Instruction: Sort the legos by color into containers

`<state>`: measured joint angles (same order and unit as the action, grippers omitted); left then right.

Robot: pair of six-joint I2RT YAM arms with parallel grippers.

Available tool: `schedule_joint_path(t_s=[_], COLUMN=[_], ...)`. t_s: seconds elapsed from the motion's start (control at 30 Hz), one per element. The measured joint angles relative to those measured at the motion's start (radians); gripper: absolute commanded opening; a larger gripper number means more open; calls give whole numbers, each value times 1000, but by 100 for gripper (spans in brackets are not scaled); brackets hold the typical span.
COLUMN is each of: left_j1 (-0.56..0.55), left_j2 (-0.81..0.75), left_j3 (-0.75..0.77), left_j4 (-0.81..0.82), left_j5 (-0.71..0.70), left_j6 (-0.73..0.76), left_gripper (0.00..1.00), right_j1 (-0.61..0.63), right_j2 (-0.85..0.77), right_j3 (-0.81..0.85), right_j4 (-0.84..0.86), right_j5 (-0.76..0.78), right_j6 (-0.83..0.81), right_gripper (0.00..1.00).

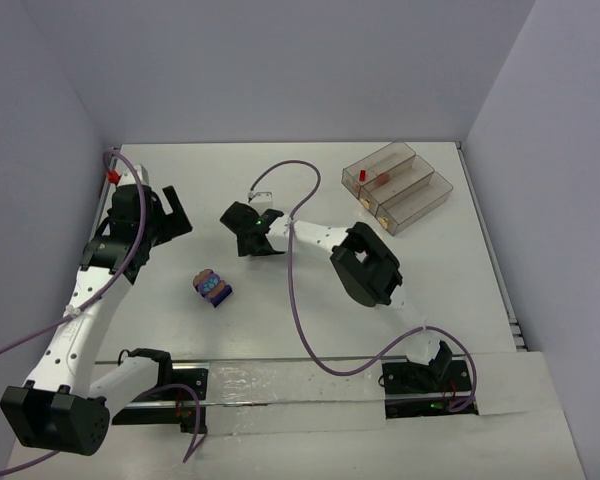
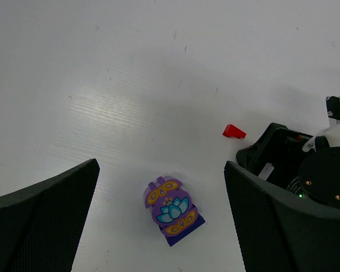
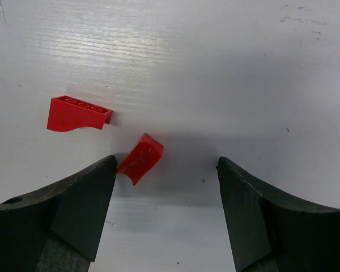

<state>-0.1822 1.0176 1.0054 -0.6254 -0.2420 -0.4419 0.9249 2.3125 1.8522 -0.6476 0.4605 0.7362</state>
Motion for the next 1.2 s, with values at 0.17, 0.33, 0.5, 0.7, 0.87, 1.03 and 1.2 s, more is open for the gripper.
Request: schedule_joint_path(t_s=[0.17, 0.33, 0.5, 0.7, 0.87, 1.03, 1.2], left_j1=[0, 0, 0, 0, 0, 0, 0], left_j2=[-9, -10, -10, -14, -16, -16, -16], left_j3=[0, -4, -7, -7, -7, -7, -7], left_j4=[0, 0, 0, 0, 0, 0, 0], left_j5=[0, 5, 8, 8, 8, 9, 11], left_j6=[-1, -6, -9, -9, -9, -9, -9], left_gripper=[99, 99, 99, 99, 99, 99, 99], right_j1=[-1, -3, -5, -5, -5, -8, -9], right_j2=[-21, -33, -32, -18, -15, -16, -20], right_j3=[-33, -57, -47, 11, 18, -23, -29], right_j4=[4, 26, 13, -26, -36, -23, -14], right_j5=[10, 1, -4, -1, 18, 49, 47], right_j6=[7, 4, 3, 3, 3, 7, -2], right_gripper=[76, 74, 74, 73, 66, 57, 54])
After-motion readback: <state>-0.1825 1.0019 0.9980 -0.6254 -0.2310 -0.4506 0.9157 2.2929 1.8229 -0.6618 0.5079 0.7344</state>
